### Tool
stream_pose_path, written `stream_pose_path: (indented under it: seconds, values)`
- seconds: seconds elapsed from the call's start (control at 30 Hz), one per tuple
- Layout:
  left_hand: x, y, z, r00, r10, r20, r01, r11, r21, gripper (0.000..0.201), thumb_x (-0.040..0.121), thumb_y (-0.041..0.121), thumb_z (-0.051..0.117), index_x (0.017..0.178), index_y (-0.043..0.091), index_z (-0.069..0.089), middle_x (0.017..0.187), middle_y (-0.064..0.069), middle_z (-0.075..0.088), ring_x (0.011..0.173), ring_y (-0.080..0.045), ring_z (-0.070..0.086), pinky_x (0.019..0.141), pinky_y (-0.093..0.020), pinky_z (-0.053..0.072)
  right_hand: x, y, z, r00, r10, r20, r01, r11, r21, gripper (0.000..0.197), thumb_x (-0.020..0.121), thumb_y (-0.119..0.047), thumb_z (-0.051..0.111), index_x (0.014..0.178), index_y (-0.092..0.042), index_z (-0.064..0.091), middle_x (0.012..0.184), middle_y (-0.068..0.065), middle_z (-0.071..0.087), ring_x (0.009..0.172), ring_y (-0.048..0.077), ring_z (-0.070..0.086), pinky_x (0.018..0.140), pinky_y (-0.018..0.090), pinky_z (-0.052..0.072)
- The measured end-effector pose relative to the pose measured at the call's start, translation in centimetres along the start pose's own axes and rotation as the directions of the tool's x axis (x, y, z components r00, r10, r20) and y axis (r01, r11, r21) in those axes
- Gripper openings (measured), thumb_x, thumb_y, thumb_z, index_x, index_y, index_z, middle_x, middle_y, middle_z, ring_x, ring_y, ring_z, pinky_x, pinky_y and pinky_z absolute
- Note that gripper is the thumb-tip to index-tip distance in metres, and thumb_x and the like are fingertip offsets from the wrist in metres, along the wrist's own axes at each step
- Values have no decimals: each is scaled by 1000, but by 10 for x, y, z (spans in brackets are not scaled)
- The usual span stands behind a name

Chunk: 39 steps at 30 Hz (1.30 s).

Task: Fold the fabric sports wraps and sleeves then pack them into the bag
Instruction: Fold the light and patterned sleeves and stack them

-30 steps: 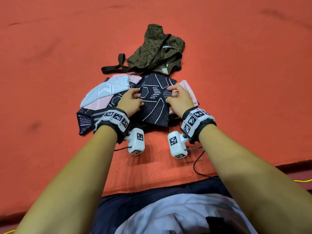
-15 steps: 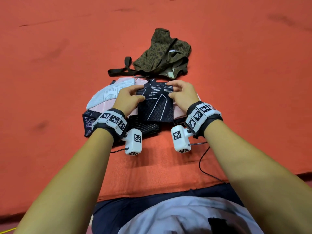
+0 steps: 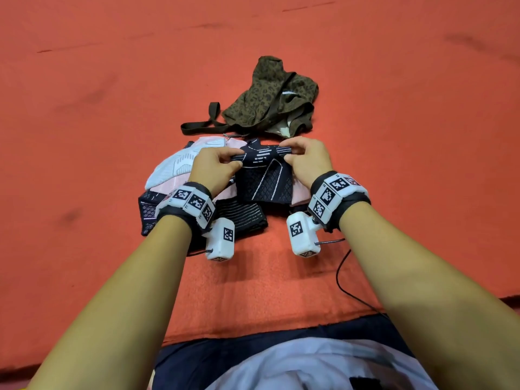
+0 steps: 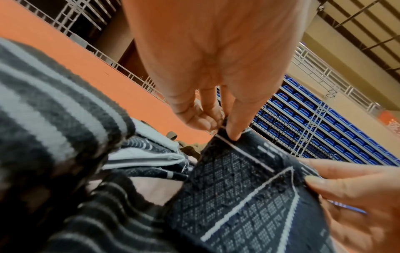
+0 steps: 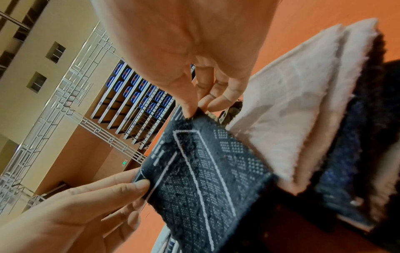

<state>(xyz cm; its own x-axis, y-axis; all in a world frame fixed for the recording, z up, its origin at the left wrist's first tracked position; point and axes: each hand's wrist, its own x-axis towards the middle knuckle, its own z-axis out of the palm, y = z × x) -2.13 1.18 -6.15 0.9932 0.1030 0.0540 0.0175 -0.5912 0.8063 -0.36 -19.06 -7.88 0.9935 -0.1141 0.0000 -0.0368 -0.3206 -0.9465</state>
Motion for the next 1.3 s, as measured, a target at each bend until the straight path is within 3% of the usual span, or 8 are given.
stream_pose_path:
  seconds: [0.23,0.5,0.73,0.87,0.97,1.07,1.17,1.3]
  values:
    - [2,-2,2,1000,-13,7,13,1000,1,17,89,9,69,99,20,76,77,-2,61,68,-11,52,71,-21,45,5,-1,3,999,-37,8,37,998,-48,32,81,-2,64,84,-34,71,85,-3,70,85,19,65,85,43,56]
    - [-4,3,1,1000,-14,-28,10,991,-137,22,88,5,65,78,25,66,76,3,60,58,4,53,61,-6,42,3,-1,0,998,-62,16,62,998,-3,26,87,-12,64,81,-37,68,94,-6,71,89,15,67,90,41,56]
    - [-6,23,-5,999,48,-5,-46,934,-354,14,91,21,53,84,33,55,87,-6,60,79,-18,56,71,-37,48,-2,-19,-2,990,-136,48,126,977,174,22,89,-16,56,88,-37,64,92,-4,71,93,20,69,88,47,57]
    - [-6,29,-6,999,48,2,-44,920,-388,10,90,32,54,88,41,56,84,-9,56,77,-20,54,70,-37,44,0,-25,-6,984,-176,12,170,967,191,15,96,-10,54,96,-23,63,89,-4,67,84,12,63,85,37,54]
    - [-6,30,-3,999,12,44,8,908,-418,9,96,31,55,102,38,54,83,-12,55,75,-21,55,69,-39,48,3,-24,-6,993,-120,17,112,963,244,18,97,-9,54,92,-24,63,80,-4,67,76,13,64,79,36,54]
    - [-9,29,3,989,-87,122,132,892,-432,13,104,27,51,109,15,53,83,0,62,64,-7,61,57,-27,54,5,-22,-7,998,-57,4,54,956,287,22,97,-9,54,88,-27,63,72,-7,66,69,12,63,76,37,54]
    - [-10,24,8,977,-122,174,184,896,-405,33,104,26,50,122,-1,50,98,-6,65,80,-16,64,67,-37,58,7,-19,-6,1000,20,-2,-19,955,296,11,94,-17,58,91,-27,62,87,0,70,80,17,67,85,44,58]
    - [-6,20,13,986,-129,104,161,890,-426,8,103,20,53,107,13,54,95,-5,70,83,-16,69,87,-44,58,3,-17,-11,977,154,148,-193,933,303,33,89,-26,70,117,-15,55,108,8,70,88,18,70,81,37,60]
